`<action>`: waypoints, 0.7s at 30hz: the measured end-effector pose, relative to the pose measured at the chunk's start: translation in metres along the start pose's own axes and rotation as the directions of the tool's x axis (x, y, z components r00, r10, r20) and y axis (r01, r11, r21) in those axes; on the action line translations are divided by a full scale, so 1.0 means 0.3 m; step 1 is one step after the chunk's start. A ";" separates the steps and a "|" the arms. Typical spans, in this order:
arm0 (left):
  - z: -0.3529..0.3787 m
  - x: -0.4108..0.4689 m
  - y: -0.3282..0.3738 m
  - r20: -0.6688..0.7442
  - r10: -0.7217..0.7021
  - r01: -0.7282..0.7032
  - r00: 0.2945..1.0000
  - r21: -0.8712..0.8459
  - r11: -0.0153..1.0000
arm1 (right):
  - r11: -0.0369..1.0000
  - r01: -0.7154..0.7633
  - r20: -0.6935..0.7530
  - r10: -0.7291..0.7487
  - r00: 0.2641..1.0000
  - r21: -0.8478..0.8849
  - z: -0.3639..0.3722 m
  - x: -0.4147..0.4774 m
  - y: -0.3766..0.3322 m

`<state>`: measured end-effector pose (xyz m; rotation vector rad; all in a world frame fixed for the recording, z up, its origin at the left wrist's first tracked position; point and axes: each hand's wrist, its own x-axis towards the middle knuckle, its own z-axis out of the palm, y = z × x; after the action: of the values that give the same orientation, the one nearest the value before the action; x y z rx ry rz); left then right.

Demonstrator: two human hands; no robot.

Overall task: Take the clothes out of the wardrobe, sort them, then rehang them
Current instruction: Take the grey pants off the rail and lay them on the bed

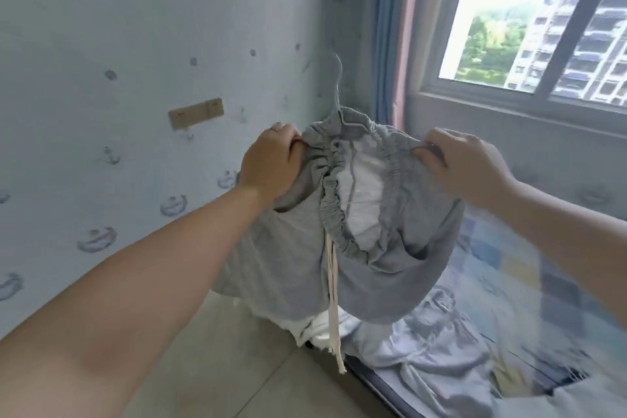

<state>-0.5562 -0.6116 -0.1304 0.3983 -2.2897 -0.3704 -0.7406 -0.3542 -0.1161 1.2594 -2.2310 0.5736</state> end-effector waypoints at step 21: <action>0.943 -0.090 0.105 0.605 0.305 -0.063 0.736 -0.387 0.920 | 0.685 -0.672 0.219 0.728 0.650 -0.281 0.212 -0.662 0.293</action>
<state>-0.7518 -0.5325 -0.3233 -0.1932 -2.8335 -0.9118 -0.7440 -0.2193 -0.2977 0.3403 -2.9713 0.4365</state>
